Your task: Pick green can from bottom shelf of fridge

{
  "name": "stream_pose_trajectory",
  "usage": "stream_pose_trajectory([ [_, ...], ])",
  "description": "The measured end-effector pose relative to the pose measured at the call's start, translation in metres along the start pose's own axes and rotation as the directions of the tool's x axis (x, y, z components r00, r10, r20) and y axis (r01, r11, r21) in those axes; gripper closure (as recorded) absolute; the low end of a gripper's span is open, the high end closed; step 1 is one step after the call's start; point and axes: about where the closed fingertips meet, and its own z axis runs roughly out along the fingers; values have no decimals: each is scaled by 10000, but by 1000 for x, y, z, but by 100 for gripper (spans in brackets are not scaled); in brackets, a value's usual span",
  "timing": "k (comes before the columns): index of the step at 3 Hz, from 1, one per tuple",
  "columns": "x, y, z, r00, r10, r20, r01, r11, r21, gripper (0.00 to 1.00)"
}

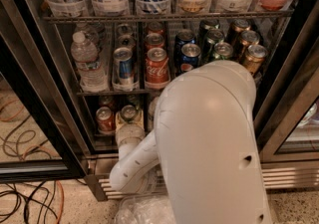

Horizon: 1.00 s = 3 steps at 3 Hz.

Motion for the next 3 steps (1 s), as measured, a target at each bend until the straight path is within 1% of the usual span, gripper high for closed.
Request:
stream_pose_trajectory([
  [1, -5, -2, -2, 9998, 157, 84, -157, 9999, 19, 96],
  [2, -34, -7, -18, 9975, 265, 658, -257, 9996, -132, 100],
  [3, -68, -14, -45, 9906, 529, 1262, -469, 9976, -503, 100],
])
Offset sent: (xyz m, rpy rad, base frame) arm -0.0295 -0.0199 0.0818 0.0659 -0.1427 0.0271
